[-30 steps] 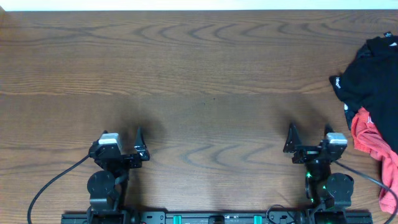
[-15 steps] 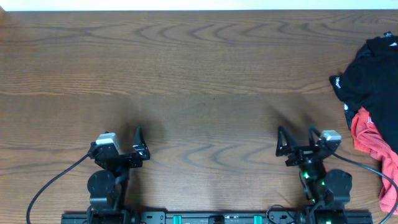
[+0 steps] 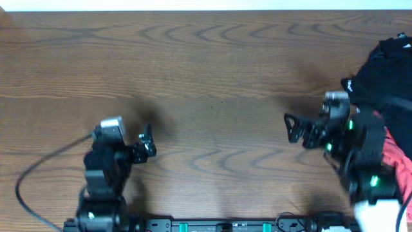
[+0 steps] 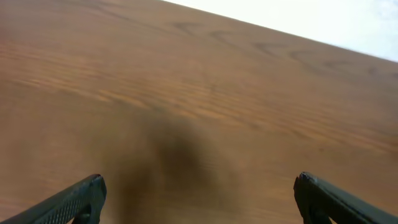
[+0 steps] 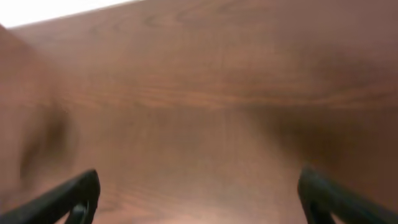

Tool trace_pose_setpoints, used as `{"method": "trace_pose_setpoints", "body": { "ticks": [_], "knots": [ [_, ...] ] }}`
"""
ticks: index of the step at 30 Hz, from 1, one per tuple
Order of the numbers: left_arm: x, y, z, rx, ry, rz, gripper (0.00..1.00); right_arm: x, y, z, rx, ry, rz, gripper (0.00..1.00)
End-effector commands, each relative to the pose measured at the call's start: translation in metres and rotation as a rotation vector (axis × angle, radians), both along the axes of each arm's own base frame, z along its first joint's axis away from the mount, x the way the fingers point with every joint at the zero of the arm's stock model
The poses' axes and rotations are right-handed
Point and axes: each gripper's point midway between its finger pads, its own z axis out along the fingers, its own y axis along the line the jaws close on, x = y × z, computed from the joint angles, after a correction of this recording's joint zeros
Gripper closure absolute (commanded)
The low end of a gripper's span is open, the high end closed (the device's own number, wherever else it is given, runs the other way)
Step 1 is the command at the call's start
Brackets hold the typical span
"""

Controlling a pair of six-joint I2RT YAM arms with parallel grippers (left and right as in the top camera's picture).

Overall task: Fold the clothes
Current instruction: 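Reach the right gripper to the clothes pile at the right edge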

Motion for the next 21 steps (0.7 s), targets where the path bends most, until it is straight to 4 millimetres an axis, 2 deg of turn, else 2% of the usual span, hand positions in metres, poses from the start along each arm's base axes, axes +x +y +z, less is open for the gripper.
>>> {"method": "trace_pose_setpoints", "body": {
  "ticks": [1, 5, 10, 14, 21],
  "knots": [
    [0.013, -0.009, 0.024, -0.039, 0.082, -0.042, 0.02, 0.016, 0.004, 0.009, -0.050, 0.119, 0.068, 0.01],
    [0.018, -0.012, 0.026, -0.052, 0.287, -0.053, 0.02, 0.024, 0.005, 0.003, -0.076, 0.330, 0.107, 0.01],
    [0.020, -0.036, 0.023, -0.152, 0.499, -0.150, 0.02, 0.032, 0.006, -0.002, -0.081, 0.451, 0.136, 0.01],
    [0.023, -0.048, 0.019, -0.214, 0.535, -0.198, 0.02, 0.031, 0.007, -0.006, -0.076, 0.469, 0.138, 0.01],
    [0.028, -0.049, 0.018, -0.220, 0.528, -0.201, 0.02, 0.023, 0.008, -0.009, -0.068, 0.499, 0.152, 0.01]
  ]
}}
